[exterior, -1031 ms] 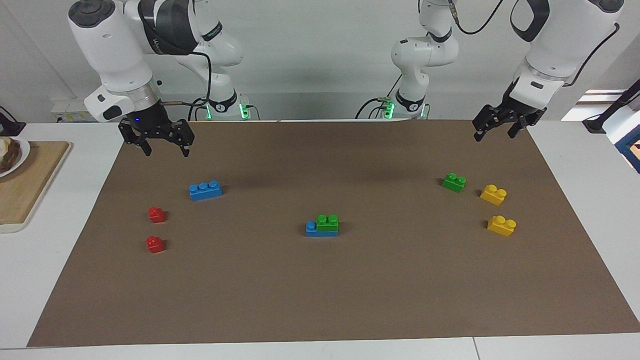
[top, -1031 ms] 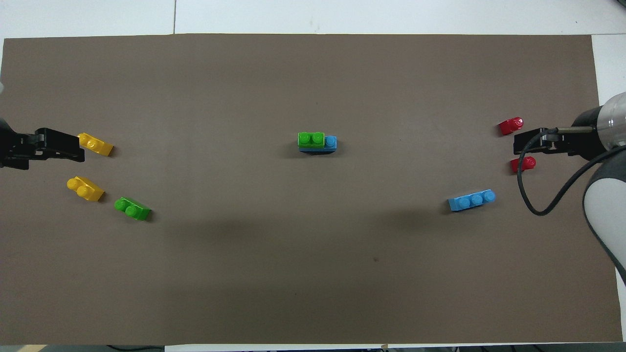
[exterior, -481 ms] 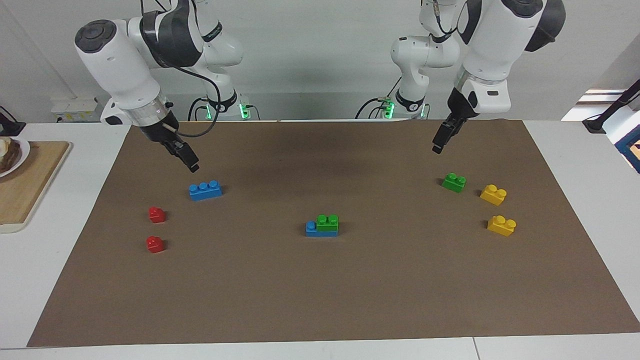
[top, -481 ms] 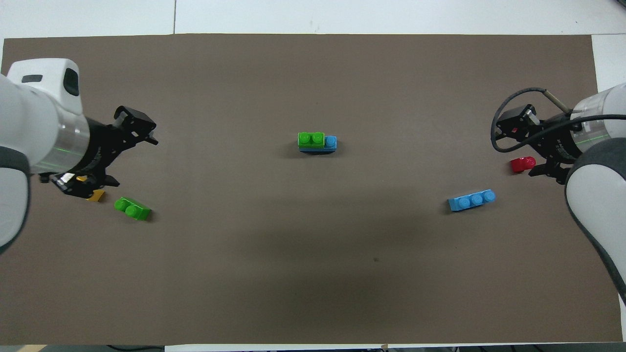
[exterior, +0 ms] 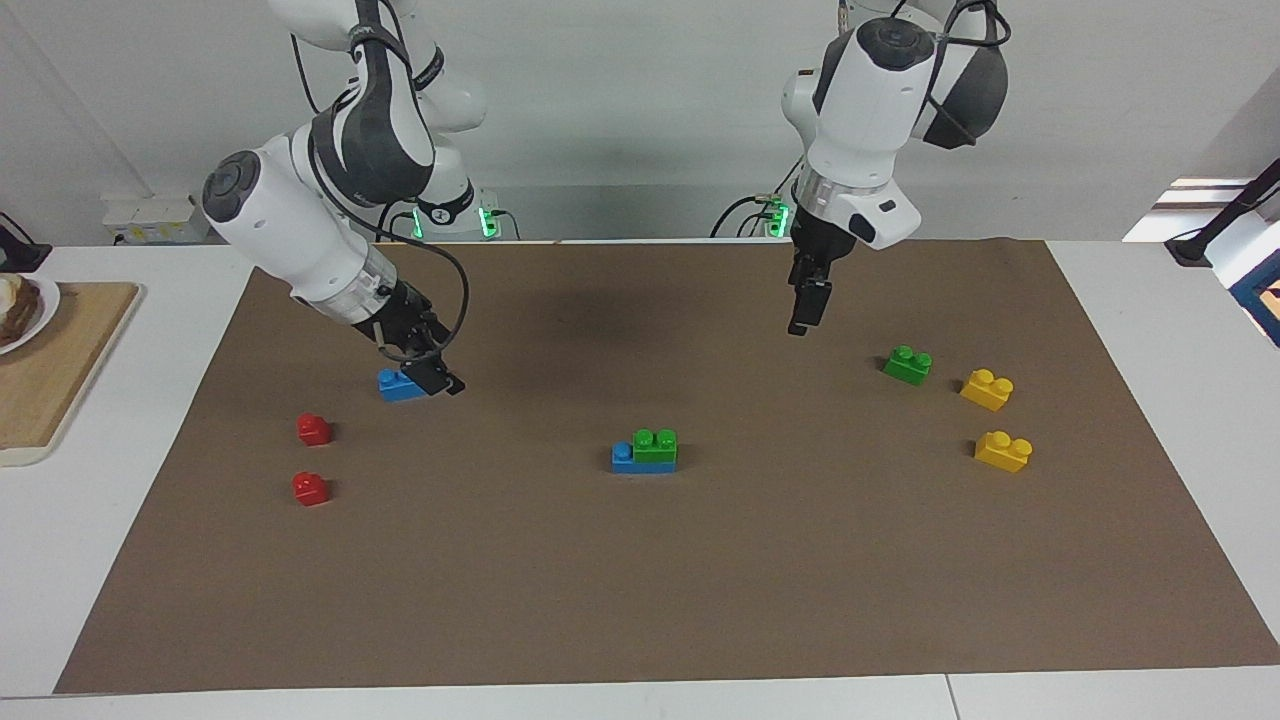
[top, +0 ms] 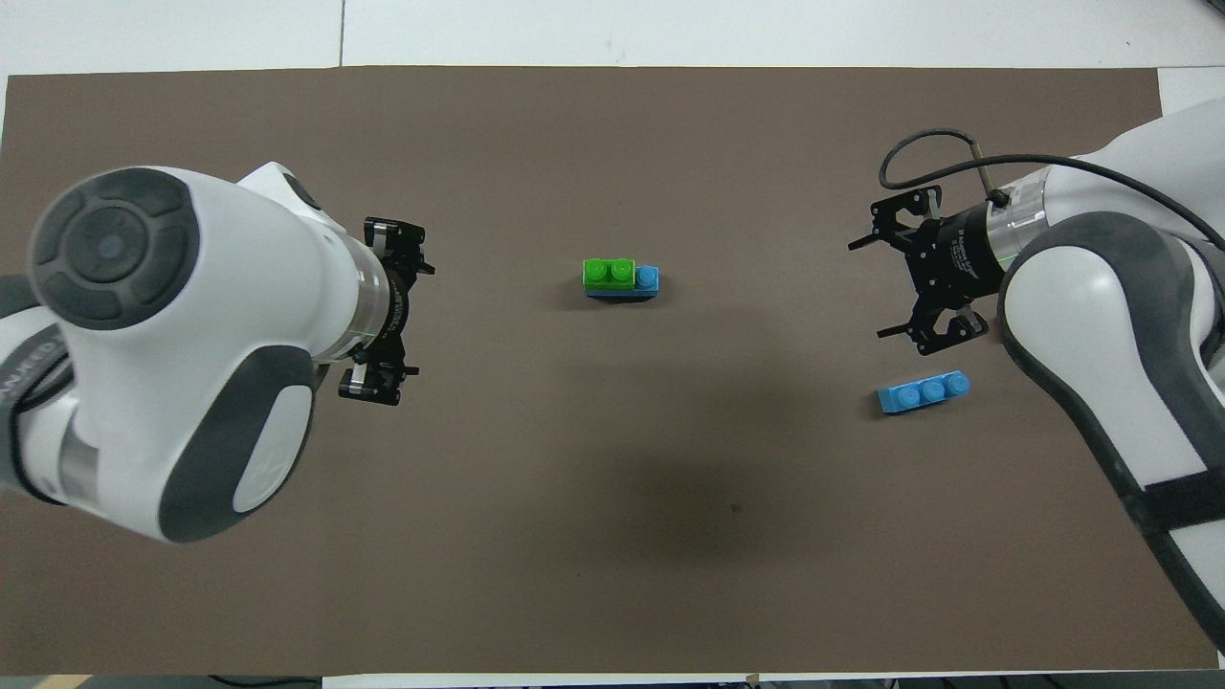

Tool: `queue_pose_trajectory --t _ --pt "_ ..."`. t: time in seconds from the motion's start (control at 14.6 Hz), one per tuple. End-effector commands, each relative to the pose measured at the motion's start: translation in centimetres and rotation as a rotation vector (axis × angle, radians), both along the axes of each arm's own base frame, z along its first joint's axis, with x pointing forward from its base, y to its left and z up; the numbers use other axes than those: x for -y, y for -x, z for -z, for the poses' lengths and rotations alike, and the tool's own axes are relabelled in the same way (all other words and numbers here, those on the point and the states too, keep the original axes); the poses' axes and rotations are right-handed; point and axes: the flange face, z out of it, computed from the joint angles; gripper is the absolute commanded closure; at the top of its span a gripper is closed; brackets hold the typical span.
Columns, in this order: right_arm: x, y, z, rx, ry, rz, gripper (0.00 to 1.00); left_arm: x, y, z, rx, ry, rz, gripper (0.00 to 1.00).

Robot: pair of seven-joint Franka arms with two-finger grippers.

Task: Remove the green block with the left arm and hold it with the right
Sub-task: 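Move the left gripper and the right gripper toward the stacked green-blue brick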

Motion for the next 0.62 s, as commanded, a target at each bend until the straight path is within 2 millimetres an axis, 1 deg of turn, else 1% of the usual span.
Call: queue_pose_trajectory --t 0.0,0.14,0.21,0.27,0.34,0.41,0.48,0.55 --pt "-2.5 -0.6 1.2 -0.033 -0.061 0.1 0.03 3.5 -1.7 3.6 -0.019 0.024 -0.082 0.0" --pt "-2.8 -1.1 2.6 -0.075 -0.095 0.176 0.03 6.5 -3.3 5.9 -0.046 0.049 -0.122 0.0" --pt "-2.9 -1.3 2.9 -0.079 -0.111 0.195 0.03 7.2 -4.2 6.7 -0.049 0.052 -0.141 0.0" --pt "-3.6 -1.4 3.5 -0.08 -0.113 0.198 0.03 7.6 -4.7 8.0 -0.062 0.05 -0.164 0.0" --pt "-4.8 -1.2 4.3 -0.078 -0.107 0.196 0.03 7.8 -5.1 8.6 -0.061 0.053 -0.184 0.0" --pt "-5.9 -1.1 5.5 -0.068 -0.098 0.203 0.03 8.7 -5.7 9.4 -0.061 0.05 -0.197 0.0" --pt "-6.4 -1.2 6.4 -0.058 -0.092 0.211 0.03 10.6 -6.0 10.4 -0.067 0.046 -0.187 0.0" --pt "-7.1 -1.2 7.6 -0.058 -0.085 0.209 0.03 11.8 -7.1 12.1 -0.074 0.044 -0.198 0.0"
